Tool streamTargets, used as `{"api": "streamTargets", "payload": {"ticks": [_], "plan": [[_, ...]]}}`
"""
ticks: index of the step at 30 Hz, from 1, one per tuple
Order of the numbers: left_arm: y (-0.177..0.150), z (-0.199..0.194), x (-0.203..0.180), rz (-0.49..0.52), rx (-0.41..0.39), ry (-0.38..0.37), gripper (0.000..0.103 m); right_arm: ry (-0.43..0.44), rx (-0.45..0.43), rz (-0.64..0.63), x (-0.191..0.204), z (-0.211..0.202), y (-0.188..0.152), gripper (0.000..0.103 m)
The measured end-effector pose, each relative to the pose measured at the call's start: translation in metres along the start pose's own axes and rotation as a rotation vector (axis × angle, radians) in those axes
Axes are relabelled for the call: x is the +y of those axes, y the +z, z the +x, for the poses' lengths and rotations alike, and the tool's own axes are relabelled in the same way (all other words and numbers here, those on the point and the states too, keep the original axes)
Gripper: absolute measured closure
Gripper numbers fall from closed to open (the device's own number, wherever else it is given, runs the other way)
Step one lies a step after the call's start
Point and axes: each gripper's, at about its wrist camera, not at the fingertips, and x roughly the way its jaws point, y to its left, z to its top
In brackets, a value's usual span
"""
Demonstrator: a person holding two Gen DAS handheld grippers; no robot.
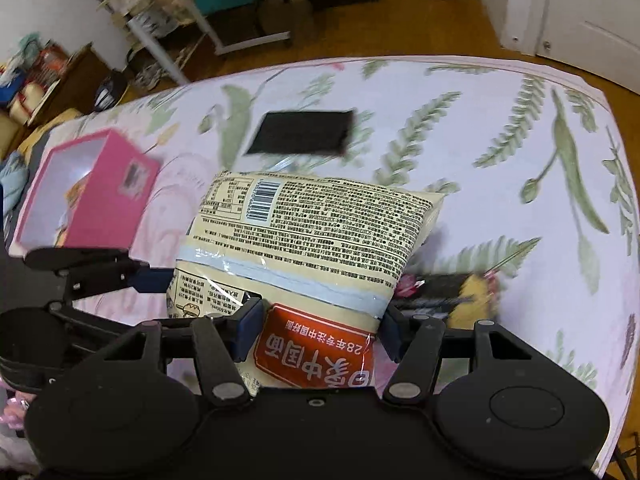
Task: Organize snacks
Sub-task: 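Carry the noodle bag with the right tool over the pink box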
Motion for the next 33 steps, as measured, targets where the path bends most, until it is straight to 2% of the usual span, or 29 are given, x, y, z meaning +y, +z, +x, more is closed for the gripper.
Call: {"api": "streamTargets", "payload": {"ticks": [4, 12, 21, 27, 30, 33], "plan": [[-0.021, -0.031, 0.008, -0.023, 0.012, 0.014, 0.046, 0.033, 0.03, -0.017, 0.025, -0.003, -0.007, 0.037], [-0.069, -0.099, 0.029, -0.063, -0.006, 0.059, 0.046, 0.079, 0.09, -0.114, 0.1, -0.01, -0.025, 0.037], [-0.107, -0.175, 0.069, -0.091, -0.052, 0.13, 0.046, 0.165, 0.152, -0.211, 0.179, -0.006, -0.022, 0.037], [-0.12, -0.211, 0.103, -0.121, -0.168, 0.196, 0.045, 0.189, 0.1, -0.294, 0.227, -0.003, -0.007, 0.04], [-0.118, -0.224, 0.125, -0.141, -0.203, 0.229, 0.045, 0.221, 0.064, -0.287, 0.241, 0.005, 0.009, 0.044], [-0.111, -0.234, 0.145, -0.134, -0.238, 0.295, 0.045, 0.274, 0.027, -0.249, 0.252, 0.019, 0.027, 0.049]]}}
